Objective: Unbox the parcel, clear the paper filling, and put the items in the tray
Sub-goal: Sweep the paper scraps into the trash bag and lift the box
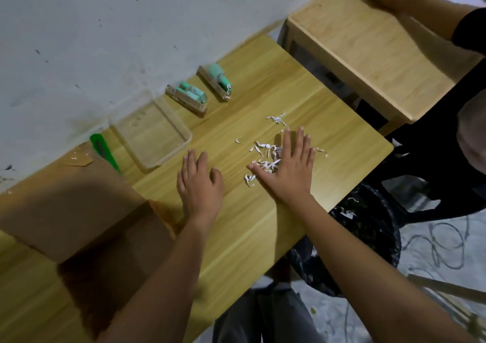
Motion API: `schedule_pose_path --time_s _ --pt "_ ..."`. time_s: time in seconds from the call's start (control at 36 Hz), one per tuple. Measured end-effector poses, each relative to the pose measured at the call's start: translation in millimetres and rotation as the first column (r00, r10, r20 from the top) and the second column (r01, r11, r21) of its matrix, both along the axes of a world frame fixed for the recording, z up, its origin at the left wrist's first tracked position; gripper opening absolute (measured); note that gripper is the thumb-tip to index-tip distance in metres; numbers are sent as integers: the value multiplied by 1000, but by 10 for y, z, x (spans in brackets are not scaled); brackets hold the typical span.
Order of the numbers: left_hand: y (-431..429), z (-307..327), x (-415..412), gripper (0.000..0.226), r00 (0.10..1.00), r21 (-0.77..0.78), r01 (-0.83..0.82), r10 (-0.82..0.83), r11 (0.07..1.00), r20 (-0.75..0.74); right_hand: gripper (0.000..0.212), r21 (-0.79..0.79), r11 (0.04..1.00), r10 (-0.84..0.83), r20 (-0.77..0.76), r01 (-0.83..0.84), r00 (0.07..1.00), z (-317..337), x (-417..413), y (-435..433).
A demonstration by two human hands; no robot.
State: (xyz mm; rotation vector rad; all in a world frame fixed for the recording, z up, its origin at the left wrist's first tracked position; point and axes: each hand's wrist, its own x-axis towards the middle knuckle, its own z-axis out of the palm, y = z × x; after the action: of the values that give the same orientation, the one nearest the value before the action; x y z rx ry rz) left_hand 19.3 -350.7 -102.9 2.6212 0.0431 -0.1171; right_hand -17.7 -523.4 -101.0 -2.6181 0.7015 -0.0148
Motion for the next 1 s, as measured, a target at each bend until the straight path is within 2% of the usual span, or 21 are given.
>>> schedule_pose_path --time_s 0.17,0.31,0.36,0.42,0.47,0.53,0.58,0.69,0.78,1.0 --pt "-70 -59 -11 45 997 -39 -65 67 997 46 121 -22 995 94 26 -94 995 -15 326 -198" --pt "-75 -75 -5 55 988 -34 -80 84 996 132 125 -15 970 243 24 -243 970 12 587 -228" --pt "-79 -73 -5 56 988 -38 -91 95 995 125 120 -9 949 317 8 -317 949 13 676 -174" --pt "-93 -75 -3 57 986 -54 -110 116 992 119 105 -39 909 415 -10 -415 910 -4 746 -91" --pt "-97 -84 -4 55 983 -66 -115 123 991 133 81 -100 859 505 18 -501 863 -28 781 3" --pt "-82 -107 -5 53 981 -77 -106 117 991 157 58 -162 830 553 110 -534 826 -40 785 75" --pt "-67 -126 -4 51 979 -86 -99 113 991 171 45 -172 821 570 202 -545 796 -53 766 95" --pt "-84 -123 -22 52 978 -80 -104 117 991 172 25 -88 771 620 333 -631 711 -85 728 52" --pt "-101 -97 -28 56 982 -75 -117 127 990 137 19 5 736 622 389 -676 680 -101 660 21" --pt "-81 -82 -51 51 990 -58 -82 88 995 109 25 187 776 495 412 -603 765 -61 241 -45"
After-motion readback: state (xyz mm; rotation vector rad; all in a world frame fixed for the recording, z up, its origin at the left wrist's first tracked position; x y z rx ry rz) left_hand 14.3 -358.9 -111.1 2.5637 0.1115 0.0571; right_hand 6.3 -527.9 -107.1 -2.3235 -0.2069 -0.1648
